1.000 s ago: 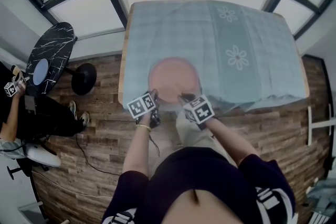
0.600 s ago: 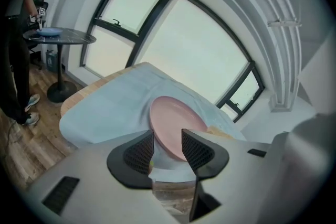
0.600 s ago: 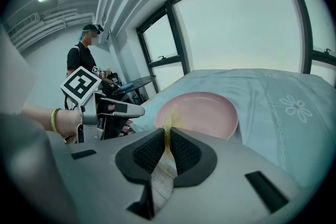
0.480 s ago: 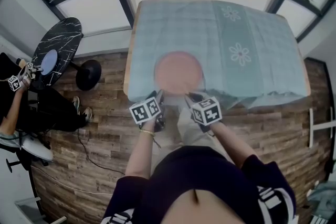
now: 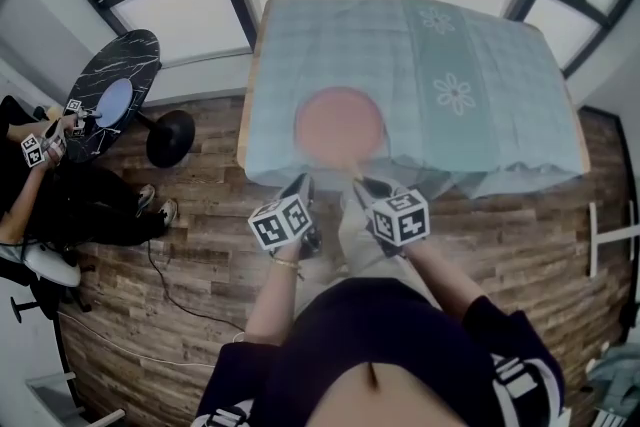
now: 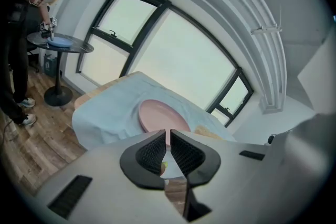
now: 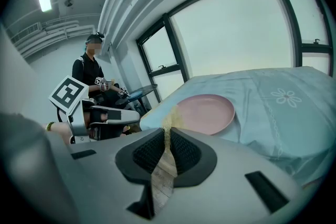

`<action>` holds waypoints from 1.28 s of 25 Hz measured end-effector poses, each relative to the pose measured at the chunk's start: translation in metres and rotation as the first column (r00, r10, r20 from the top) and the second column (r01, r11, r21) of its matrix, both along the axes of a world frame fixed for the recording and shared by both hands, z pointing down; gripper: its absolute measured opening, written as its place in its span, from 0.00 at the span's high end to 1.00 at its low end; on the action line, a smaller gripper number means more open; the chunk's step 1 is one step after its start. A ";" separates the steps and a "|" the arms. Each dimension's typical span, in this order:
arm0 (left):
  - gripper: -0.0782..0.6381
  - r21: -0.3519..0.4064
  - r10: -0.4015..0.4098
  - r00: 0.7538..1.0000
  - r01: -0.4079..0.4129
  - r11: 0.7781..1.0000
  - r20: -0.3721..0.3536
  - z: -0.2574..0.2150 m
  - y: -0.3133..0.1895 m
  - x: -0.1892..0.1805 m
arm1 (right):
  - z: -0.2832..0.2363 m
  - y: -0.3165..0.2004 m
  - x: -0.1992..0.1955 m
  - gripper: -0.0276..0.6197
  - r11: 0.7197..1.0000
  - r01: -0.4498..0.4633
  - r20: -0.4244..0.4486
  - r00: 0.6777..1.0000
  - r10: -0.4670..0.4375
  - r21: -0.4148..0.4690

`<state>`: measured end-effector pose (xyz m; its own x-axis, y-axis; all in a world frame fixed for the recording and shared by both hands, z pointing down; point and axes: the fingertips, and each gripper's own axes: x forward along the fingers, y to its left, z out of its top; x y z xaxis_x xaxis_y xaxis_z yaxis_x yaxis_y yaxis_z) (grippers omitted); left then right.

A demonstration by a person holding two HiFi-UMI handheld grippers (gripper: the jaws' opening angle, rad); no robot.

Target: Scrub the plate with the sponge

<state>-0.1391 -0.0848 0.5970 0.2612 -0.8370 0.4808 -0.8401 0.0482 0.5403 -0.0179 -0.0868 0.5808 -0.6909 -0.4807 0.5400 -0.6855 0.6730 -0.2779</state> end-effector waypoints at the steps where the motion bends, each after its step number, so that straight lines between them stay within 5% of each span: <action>1: 0.85 0.003 -0.004 1.000 0.004 1.000 0.001 -0.003 0.004 0.000 | -0.002 0.003 0.001 0.90 1.000 -0.003 0.008 1.000 0.003 0.001; 13: 0.88 0.003 0.048 0.997 -0.048 0.999 0.061 -0.016 0.052 0.019 | -0.016 0.035 0.011 0.90 0.999 -0.034 0.065 0.997 0.034 -0.001; 32: 0.88 -0.001 0.088 0.996 -0.088 0.996 0.024 -0.014 0.062 0.024 | -0.026 0.046 0.005 0.90 1.000 0.004 0.102 0.995 -0.005 0.012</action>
<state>-0.1149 -0.0227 0.5830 0.3224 -0.8111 0.4881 -0.8537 -0.0263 0.5202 -0.0132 -0.0408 0.5549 -0.7443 -0.4832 0.4611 -0.6508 0.6799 -0.3380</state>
